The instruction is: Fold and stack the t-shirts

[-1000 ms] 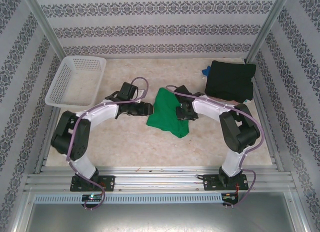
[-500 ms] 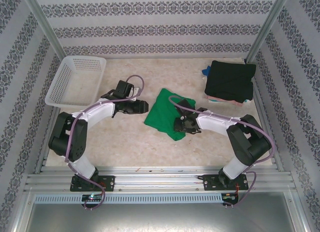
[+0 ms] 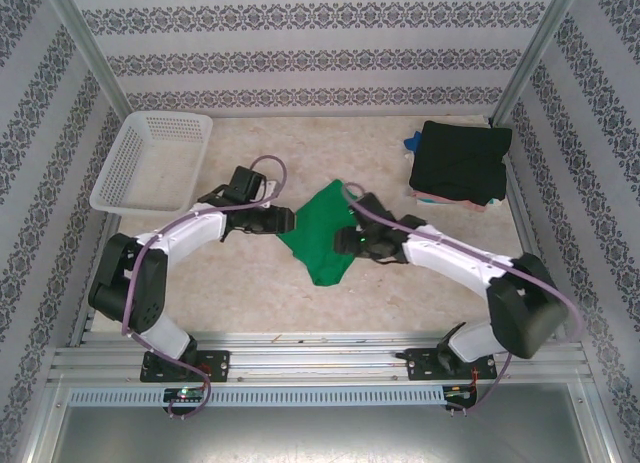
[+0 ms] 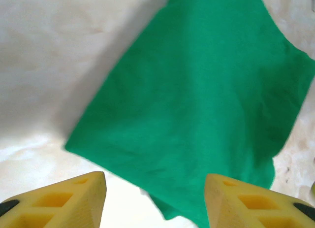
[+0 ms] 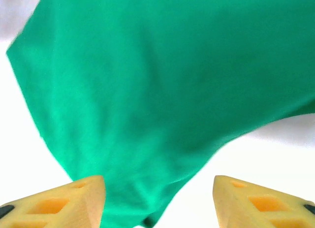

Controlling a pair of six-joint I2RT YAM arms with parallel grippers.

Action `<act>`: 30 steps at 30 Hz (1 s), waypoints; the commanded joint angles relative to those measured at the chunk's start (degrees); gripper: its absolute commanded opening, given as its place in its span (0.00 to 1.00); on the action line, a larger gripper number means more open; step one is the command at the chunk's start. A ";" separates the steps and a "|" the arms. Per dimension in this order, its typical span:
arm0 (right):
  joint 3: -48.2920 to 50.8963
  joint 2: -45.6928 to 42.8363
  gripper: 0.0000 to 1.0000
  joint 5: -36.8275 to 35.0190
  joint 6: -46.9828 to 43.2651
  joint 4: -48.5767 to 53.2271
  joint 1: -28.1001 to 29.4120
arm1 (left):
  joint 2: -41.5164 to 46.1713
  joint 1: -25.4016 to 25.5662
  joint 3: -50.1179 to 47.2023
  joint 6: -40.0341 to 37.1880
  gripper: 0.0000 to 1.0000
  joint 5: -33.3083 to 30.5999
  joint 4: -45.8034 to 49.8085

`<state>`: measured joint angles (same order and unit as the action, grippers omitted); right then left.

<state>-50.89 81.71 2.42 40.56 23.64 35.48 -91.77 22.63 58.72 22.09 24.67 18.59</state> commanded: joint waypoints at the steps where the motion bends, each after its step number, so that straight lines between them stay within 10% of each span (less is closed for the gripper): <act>1: 3.14 -1.82 0.63 -1.13 -3.40 1.86 -6.88 | 0.34 5.75 0.63 0.30 0.56 -1.14 -2.80; 14: -0.97 11.12 0.70 6.60 -5.80 -7.28 -16.90 | -3.07 23.60 -0.44 -11.17 0.65 -14.15 -4.78; 21: -1.73 14.45 0.67 9.47 -3.19 -11.78 -17.59 | -1.67 25.88 -1.13 -24.21 1.00 -18.30 -6.56; 30: -1.10 16.36 0.63 8.81 -0.92 -13.09 -17.76 | -7.81 32.21 -0.12 -32.57 1.00 -27.20 -5.96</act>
<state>-51.29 97.06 10.61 38.06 12.69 18.09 -97.73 52.84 57.89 -5.34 1.23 13.61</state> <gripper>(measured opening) 0.626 0.999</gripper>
